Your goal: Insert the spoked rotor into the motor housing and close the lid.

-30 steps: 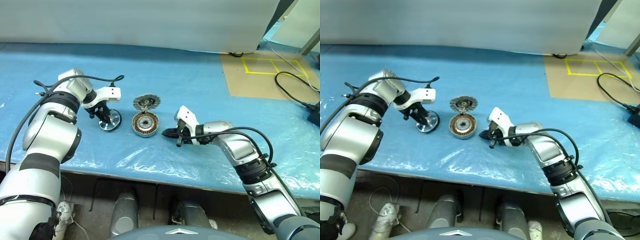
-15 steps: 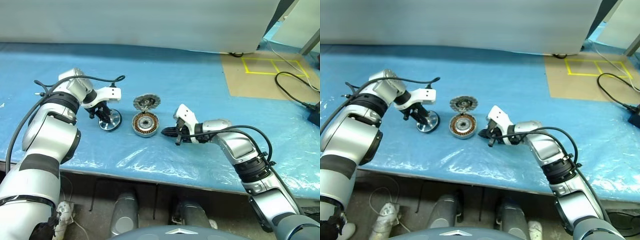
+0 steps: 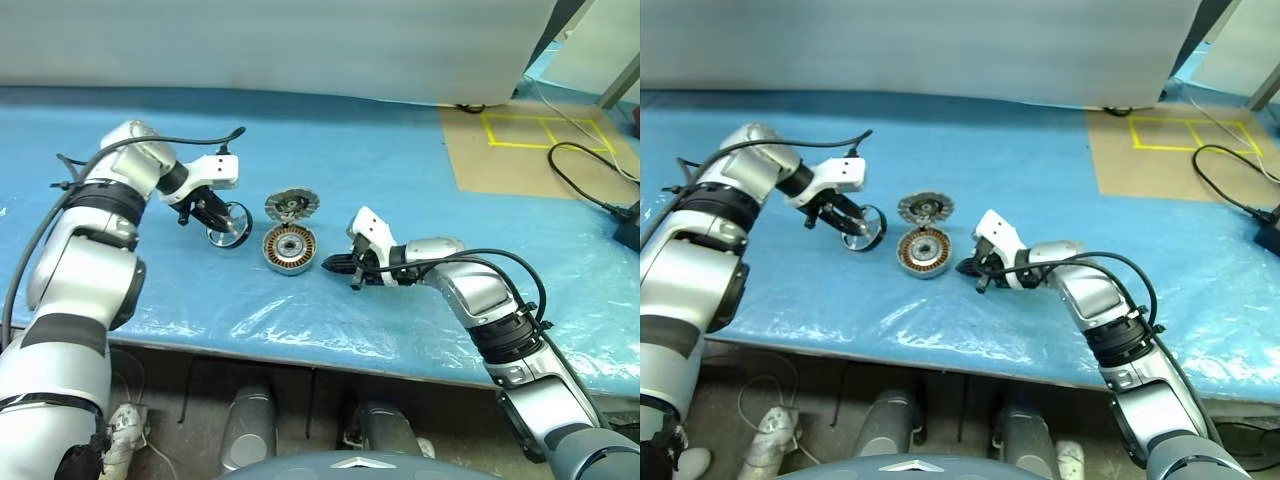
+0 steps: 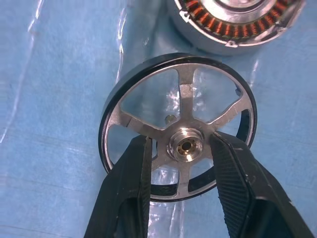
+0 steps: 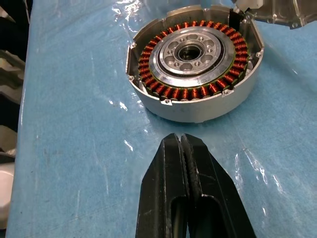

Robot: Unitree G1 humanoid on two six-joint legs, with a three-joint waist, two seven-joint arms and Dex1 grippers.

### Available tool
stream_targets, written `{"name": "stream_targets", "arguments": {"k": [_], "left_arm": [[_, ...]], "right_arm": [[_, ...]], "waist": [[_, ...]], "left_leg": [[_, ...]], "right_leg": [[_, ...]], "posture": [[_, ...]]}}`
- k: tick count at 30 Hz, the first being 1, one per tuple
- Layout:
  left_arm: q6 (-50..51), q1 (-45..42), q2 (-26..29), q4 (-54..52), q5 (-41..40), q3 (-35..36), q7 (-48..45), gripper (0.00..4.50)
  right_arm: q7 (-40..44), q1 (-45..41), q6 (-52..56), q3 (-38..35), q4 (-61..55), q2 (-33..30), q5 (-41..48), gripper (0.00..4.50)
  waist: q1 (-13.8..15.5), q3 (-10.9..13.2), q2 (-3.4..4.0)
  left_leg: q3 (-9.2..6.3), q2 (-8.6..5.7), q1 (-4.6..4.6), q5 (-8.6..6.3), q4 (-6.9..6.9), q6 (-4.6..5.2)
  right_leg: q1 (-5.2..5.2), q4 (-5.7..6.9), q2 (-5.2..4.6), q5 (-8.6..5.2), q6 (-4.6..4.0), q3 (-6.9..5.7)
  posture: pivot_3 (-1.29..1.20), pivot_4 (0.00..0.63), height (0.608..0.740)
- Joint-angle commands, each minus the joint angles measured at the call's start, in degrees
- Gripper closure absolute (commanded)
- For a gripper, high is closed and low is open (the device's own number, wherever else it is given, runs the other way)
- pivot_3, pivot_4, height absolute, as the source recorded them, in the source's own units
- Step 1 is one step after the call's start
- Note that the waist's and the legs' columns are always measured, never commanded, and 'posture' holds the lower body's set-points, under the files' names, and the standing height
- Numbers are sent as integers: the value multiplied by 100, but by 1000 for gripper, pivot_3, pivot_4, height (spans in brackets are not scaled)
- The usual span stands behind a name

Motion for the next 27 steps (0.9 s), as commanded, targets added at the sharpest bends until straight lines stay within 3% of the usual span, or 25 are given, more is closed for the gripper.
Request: {"name": "stream_targets", "arguments": {"k": [1,5,9,16,21,27], "left_arm": [[495,548,759,-1368,-918,-112,-117,3066],[1105,1629,1855,-3480,-2146,-73,-117,3066],[1881,2498,2032,-4830,-2730,804,94,3066],[2739,3630,1345,-6361,-3545,1858,1422,3066],[2832,3939,949,-6571,-3579,1821,1954,3066],[2715,3677,637,-6145,-3380,1556,2166,3066]], "right_arm": [[48,-188,109,-247,-266,-112,224,4500],[133,-197,-224,-361,196,-207,226,4500],[75,-174,-630,-532,565,-132,219,4500],[78,52,-1025,-724,693,-26,332,4500],[98,186,-1160,-679,703,-46,297,4500],[102,308,-1263,-605,706,-83,229,4500]], "waist": [[-9,2,3],[1,4,7],[66,9,14],[8,8,15],[-3,8,15],[3,8,15]], "left_leg": [[2,2,1,0,-3,-1],[9,4,-3,-11,-12,-20],[12,-1,-6,-11,-11,-21],[13,0,7,-10,7,-21],[12,-1,5,1,6,-2],[10,-1,6,1,8,-1]], "right_leg": [[-2,0,1,-1,-1,0],[-12,-1,1,-6,-10,1],[-7,-4,-2,-21,-34,0],[4,4,-1,-22,-36,4],[2,3,2,-21,-35,5],[3,3,2,-21,-35,4]], "posture": [[0,150,740],[0,150,740],[0,150,740],[0,150,740],[0,150,740],[0,150,740]]}}
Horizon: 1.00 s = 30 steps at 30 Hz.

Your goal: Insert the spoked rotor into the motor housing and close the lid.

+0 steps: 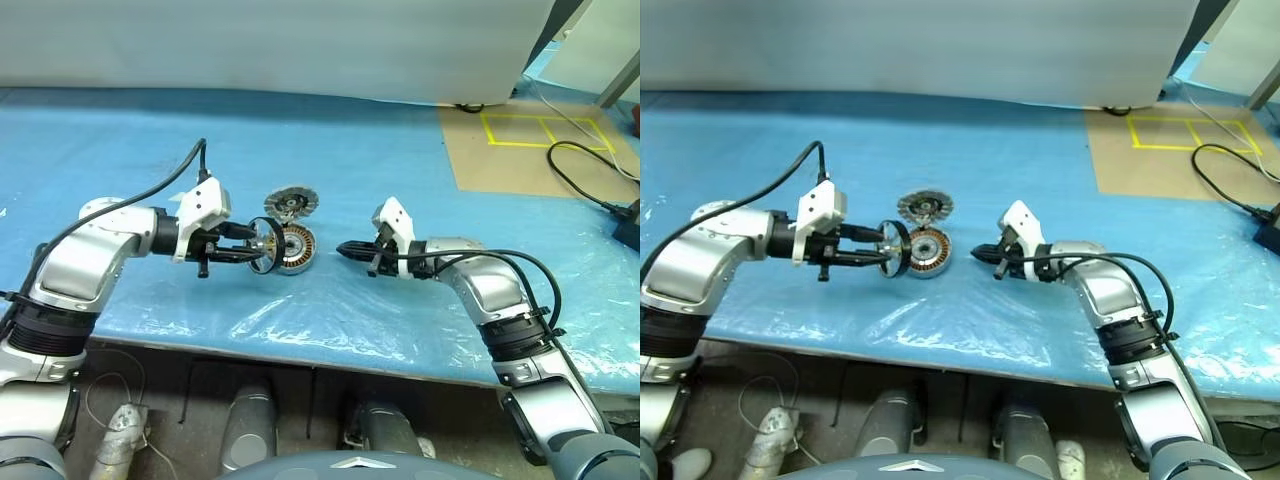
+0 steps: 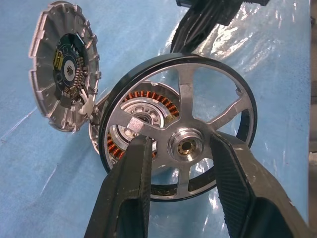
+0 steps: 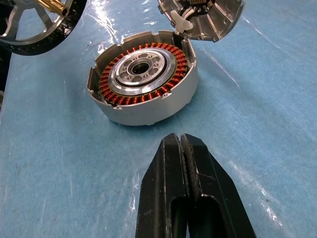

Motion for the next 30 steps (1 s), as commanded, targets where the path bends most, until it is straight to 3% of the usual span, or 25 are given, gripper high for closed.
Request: {"name": "stream_targets", "arguments": {"k": [1,10,30], "left_arm": [[-90,-311,-25,233,110,-108,1,3066],[-181,-1327,-362,1314,552,-712,-207,3066],[-658,-1865,-946,2227,1122,-1149,-635,3066]], "right_arm": [[67,76,-162,41,-132,-50,-22,4500],[-15,193,-283,161,-135,22,-185,4500],[-407,479,237,123,-887,-4,-130,4500]], "waist": [[1,0,0],[8,0,0],[16,0,0]], "left_leg": [[0,0,0,0,0,0],[-4,-2,-4,1,3,1],[-5,-2,-4,1,2,1]], "right_leg": [[0,0,0,0,0,0],[0,1,0,1,2,0],[0,1,-2,13,22,-1]], "posture": [[0,150,740],[0,150,740],[0,150,740]]}}
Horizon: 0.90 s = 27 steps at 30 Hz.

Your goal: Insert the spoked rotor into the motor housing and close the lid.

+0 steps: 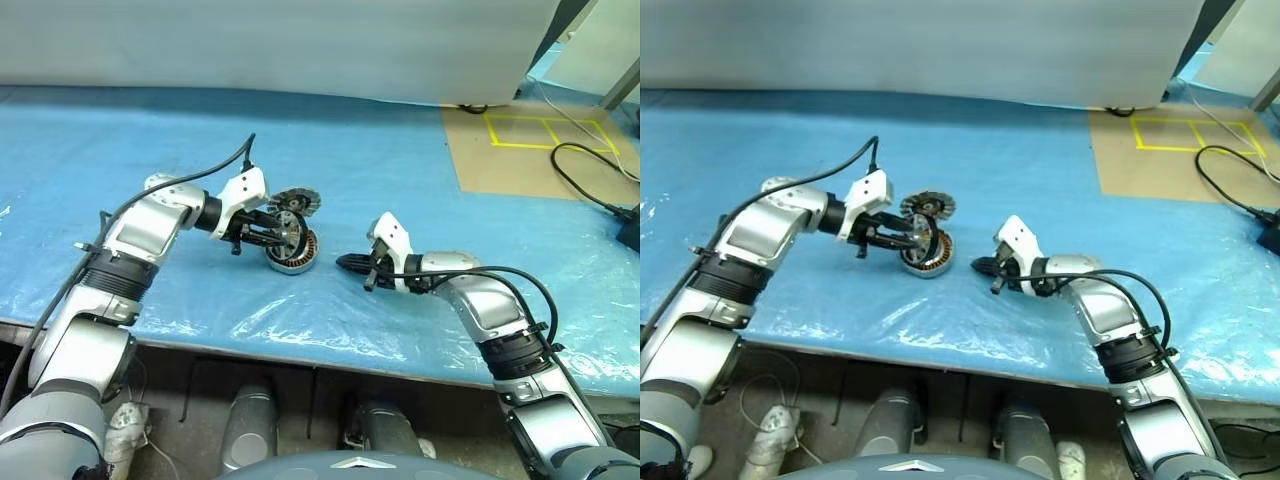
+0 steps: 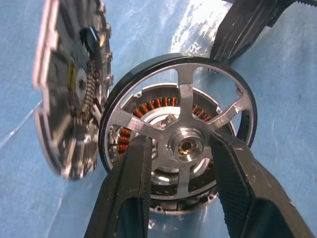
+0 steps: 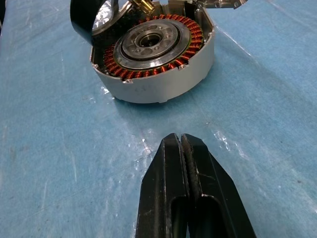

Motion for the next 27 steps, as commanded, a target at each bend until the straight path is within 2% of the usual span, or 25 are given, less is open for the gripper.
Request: {"name": "stream_targets", "arguments": {"k": [1,13,27], "left_arm": [[-117,-156,36,-29,106,-70,-161,3066],[-104,-153,213,-36,317,-182,-540,3066],[-441,-274,105,379,728,-273,-386,3066]], "right_arm": [[-70,-7,158,-55,-373,-39,81,4500],[-222,-67,452,-24,-559,-15,85,4500],[-267,47,431,-15,-641,-20,79,4500]], "waist": [[-6,0,0],[-13,-1,1],[-13,-1,1]], "left_leg": [[0,0,0,0,-1,0],[0,0,3,0,-1,0],[0,0,8,0,-3,-1]], "right_leg": [[0,0,1,0,0,0],[1,0,0,0,0,0],[4,1,0,0,0,0]], "posture": [[0,150,740],[0,150,740],[0,150,740]]}}
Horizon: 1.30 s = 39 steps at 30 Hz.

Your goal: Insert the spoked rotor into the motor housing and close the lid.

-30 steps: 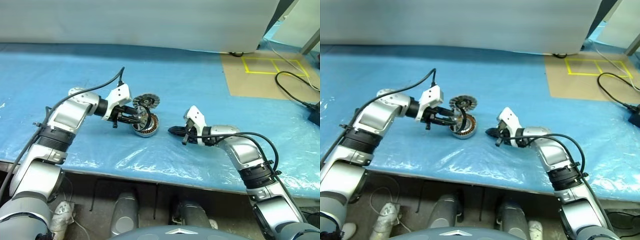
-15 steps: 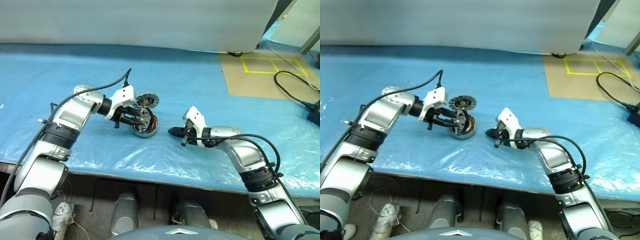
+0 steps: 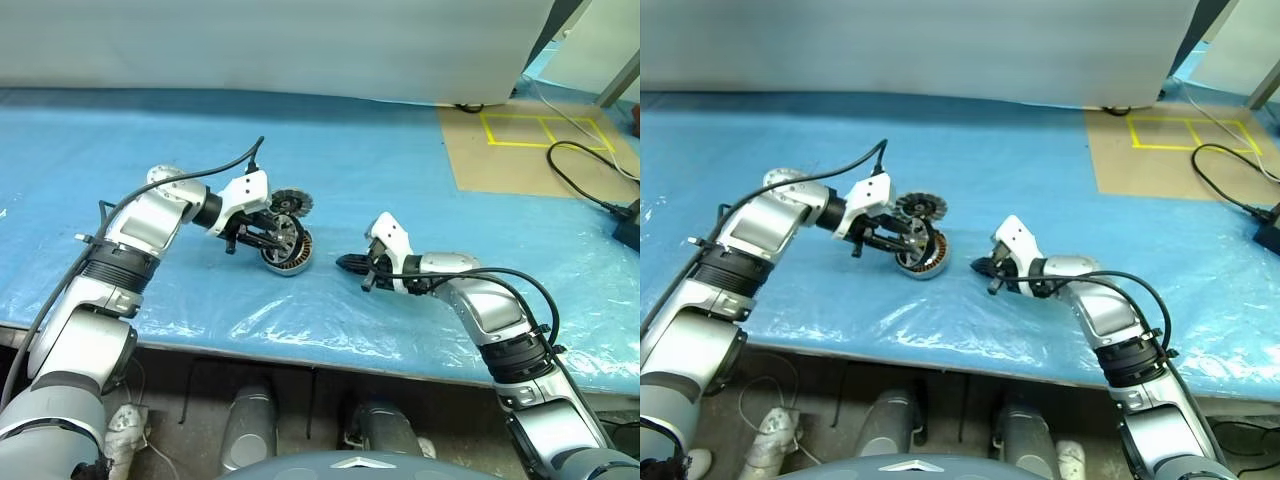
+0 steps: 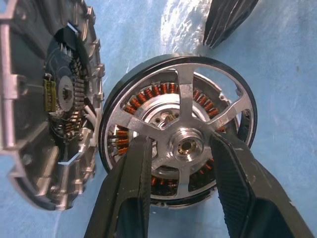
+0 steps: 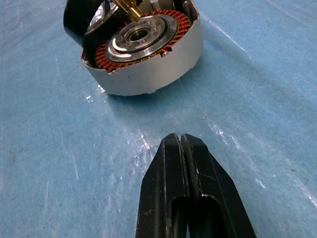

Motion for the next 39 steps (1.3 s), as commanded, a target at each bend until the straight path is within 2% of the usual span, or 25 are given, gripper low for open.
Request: {"name": "stream_targets", "arguments": {"k": [1,5,7,11,18,23,28,33,36,39], "left_arm": [[-101,-48,15,96,168,-93,29,3066],[-333,-39,-42,133,212,-70,62,3066],[-345,-27,-50,143,216,-51,58,2341],[-171,-28,-16,127,221,-71,-50,1180],[-43,-85,-29,54,124,93,-13,1180],[423,-59,64,-593,-652,659,-254,1180],[838,467,350,-1521,-1402,1387,-139,1180],[1678,1114,528,-2469,-2053,2340,691,1180],[1951,1608,505,-2913,-2278,2734,1218,1180],[2040,2271,251,-3198,-2419,3078,1846,1180]], "right_arm": [[-6,34,-51,-19,-302,-33,69,4500],[-6,56,-78,-19,-293,-45,66,4500],[-9,48,-45,-26,-321,-52,79,4500],[-26,52,25,-24,-396,-59,96,4500],[-94,45,220,31,-577,-8,129,4500],[-88,19,322,-47,-612,19,211,4500],[-51,-197,380,-287,-589,48,434,4500],[169,-690,99,-580,-67,180,737,4500],[319,-922,-97,-422,240,291,711,4500],[498,-1142,-478,-78,780,529,505,4500]], "waist": [[4,0,0],[6,0,1],[6,0,1],[5,0,1],[12,0,1],[11,0,1],[-24,-1,3],[-36,0,3],[-55,-1,4],[-85,-2,5]], "left_leg": [[0,0,0,0,0,0],[0,0,3,0,0,0],[0,0,6,0,1,0],[0,0,6,0,1,0],[-1,0,1,0,0,0],[-1,0,0,0,0,0],[0,1,4,0,-4,0],[1,1,2,0,0,-1],[1,1,3,-1,3,-1],[0,0,3,0,2,0]], "right_leg": [[0,0,0,0,0,0],[4,0,0,0,0,0],[8,0,0,0,0,0],[7,0,0,0,0,0],[4,-1,0,0,0,0],[4,-1,0,0,0,-1],[3,-1,0,-3,-6,0],[2,0,0,-13,-22,-1],[5,0,0,-14,-23,-1],[6,-1,0,-14,-23,-1]], "posture": [[0,150,740],[0,150,740],[0,150,740],[0,150,740],[0,150,740],[0,150,740],[0,150,740],[0,150,740],[0,150,740],[0,150,740]]}}
